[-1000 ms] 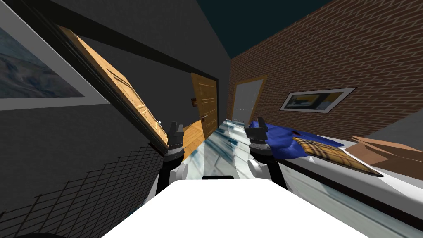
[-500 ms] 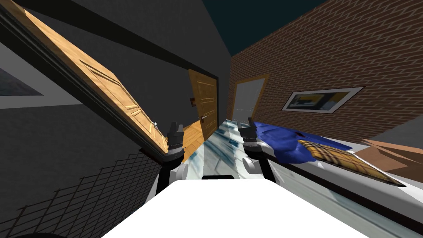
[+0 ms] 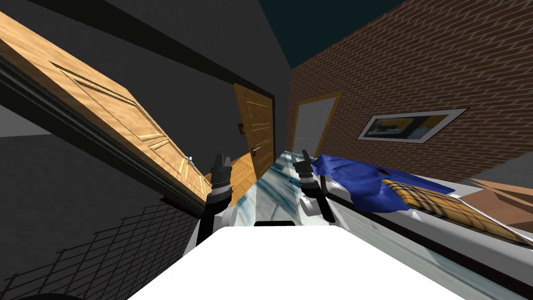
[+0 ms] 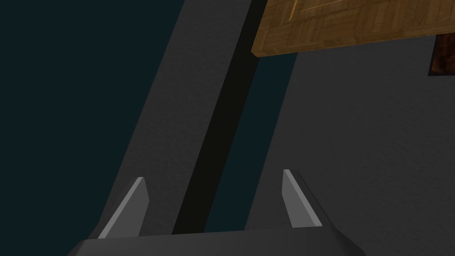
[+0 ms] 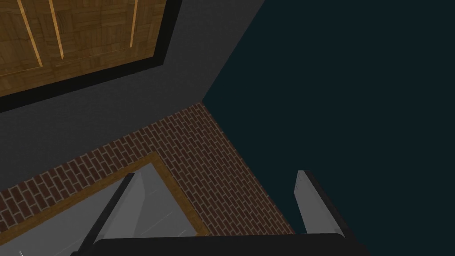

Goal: Push the door open

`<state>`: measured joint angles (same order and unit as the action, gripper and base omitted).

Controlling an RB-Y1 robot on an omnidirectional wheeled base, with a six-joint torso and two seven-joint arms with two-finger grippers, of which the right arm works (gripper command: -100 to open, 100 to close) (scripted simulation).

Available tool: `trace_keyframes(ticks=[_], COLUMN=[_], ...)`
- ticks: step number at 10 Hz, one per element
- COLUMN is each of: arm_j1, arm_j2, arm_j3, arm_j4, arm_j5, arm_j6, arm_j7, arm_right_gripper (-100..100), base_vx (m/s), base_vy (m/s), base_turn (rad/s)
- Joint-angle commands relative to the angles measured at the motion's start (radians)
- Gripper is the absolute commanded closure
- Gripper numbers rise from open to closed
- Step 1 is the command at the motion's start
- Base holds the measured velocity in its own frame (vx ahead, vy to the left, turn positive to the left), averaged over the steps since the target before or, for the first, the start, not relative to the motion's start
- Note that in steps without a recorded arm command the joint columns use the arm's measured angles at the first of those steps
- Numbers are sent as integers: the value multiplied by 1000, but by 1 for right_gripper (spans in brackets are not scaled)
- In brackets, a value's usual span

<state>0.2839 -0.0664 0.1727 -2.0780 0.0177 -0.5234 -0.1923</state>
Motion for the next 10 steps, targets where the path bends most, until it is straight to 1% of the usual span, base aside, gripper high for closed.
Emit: trace_keyframes(ticks=[1, 2, 3, 4, 5, 6, 7, 8, 9, 10], arm_j1=[-21, -31, -53, -64, -86, -97, -120, -131, -155, -166], arm_j2=[-5, -8, -11, -13, -17, -19, -23, -24, -28, -29], arm_j3=[27, 39, 63, 76, 101, 113, 140, 153, 179, 193], arm_j4=[41, 56, 89, 105, 138, 154, 189, 207, 241, 259], arm_j5=[-1, -2, -3, -3, -5, -5, -7, -7, -9, -9], arm_j6=[-4, -2, 3, 5, 9, 11, 16, 18, 22, 25], arm_j7=[-5, -7, -12, -15, -20, -23, -29, -31, -37, -40], arm_right_gripper=[-100, -100, -100, -100, -100, -100, -100, -100, -100, -100], base_vx=[106, 122, 135, 142, 156, 150, 149, 146, 185, 165], base_vy=[3, 3, 16, 3, -11, 5, 4, 13, 27, 19], base_turn=[-19, -22, -26, -26, -37, -19, -30, -21, -34, -28])
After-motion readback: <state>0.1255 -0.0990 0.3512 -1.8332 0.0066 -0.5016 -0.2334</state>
